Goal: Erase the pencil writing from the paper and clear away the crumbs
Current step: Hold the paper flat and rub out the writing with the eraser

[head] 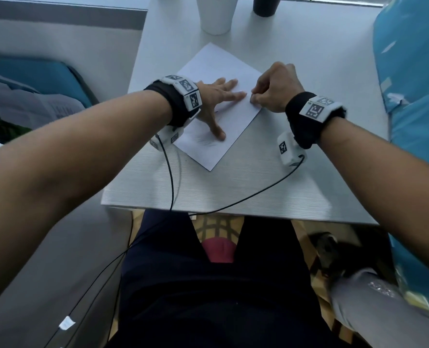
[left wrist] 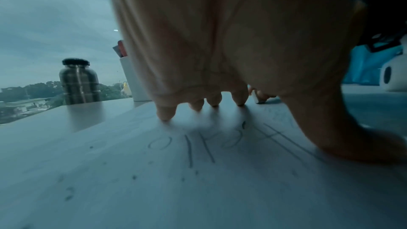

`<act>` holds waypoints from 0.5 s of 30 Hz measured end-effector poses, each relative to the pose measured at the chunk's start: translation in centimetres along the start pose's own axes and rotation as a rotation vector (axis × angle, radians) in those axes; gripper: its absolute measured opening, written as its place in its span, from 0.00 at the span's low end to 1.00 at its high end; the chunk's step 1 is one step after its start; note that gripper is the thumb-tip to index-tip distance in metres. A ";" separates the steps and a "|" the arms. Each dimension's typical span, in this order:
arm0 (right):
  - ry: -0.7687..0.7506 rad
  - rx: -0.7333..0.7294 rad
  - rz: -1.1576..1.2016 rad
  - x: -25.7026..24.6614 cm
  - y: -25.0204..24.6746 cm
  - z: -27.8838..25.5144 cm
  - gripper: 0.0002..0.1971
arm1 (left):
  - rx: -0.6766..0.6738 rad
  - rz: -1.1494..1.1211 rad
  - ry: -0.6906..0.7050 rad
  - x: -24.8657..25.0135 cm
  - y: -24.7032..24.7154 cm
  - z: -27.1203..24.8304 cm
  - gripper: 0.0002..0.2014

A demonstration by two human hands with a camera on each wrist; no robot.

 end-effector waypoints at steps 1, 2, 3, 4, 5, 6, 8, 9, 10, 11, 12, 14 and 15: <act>-0.034 -0.010 -0.003 -0.3 0.4 -0.3 0.05 | -0.019 0.016 -0.016 -0.1 -0.1 0.3 0.65; -0.090 -0.048 -0.017 -1.0 1.0 -1.0 0.05 | -0.034 0.026 -0.027 -0.2 -0.1 0.5 0.67; -0.151 -0.093 -0.026 -1.6 1.5 -1.6 0.05 | -0.044 0.030 -0.033 -0.3 0.0 0.5 0.69; -0.177 -0.121 -0.034 -1.7 1.5 -1.8 0.05 | -0.043 0.035 -0.034 -0.3 0.1 0.6 0.72; -0.161 -0.117 -0.035 -1.3 1.2 -1.3 0.06 | -0.040 0.037 -0.030 -0.4 0.2 0.6 0.73; -0.104 -0.088 -0.019 -0.5 0.7 -0.5 0.06 | -0.041 0.034 -0.025 -0.4 0.3 0.6 0.75; -0.027 -0.022 0.017 0.5 -0.2 0.4 0.06 | -0.036 0.022 -0.018 -0.3 0.4 0.5 0.77; -0.038 -0.029 0.020 0.3 0.0 0.2 0.06 | -0.036 0.018 -0.017 -0.3 0.4 0.5 0.77; -0.079 -0.068 0.012 -0.3 0.5 -0.4 0.05 | -0.042 0.011 -0.017 -0.3 0.4 0.5 0.77; -0.139 -0.126 0.000 -1.2 1.1 -1.2 0.05 | -0.041 0.008 -0.018 -0.3 0.5 0.5 0.77; -0.185 -0.173 -0.006 -1.8 1.5 -1.8 0.04 | -0.037 0.013 -0.017 -0.4 0.6 0.6 0.77; -0.136 -0.164 -0.004 -1.1 0.8 -1.0 0.06 | -0.045 0.007 -0.010 -0.5 0.6 0.7 0.77; -0.072 -0.117 0.016 -0.2 0.2 0.0 0.06 | -0.046 -0.002 -0.009 -0.5 0.6 0.8 0.78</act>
Point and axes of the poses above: each hand's wrist, its own z-axis towards the middle knuckle, its own y-axis out of the palm, x = y × z, the point moved 4 cm from there along z, towards the middle knuckle, and after that the axes turned 9 degrees about -z, right-handed, at the moved point
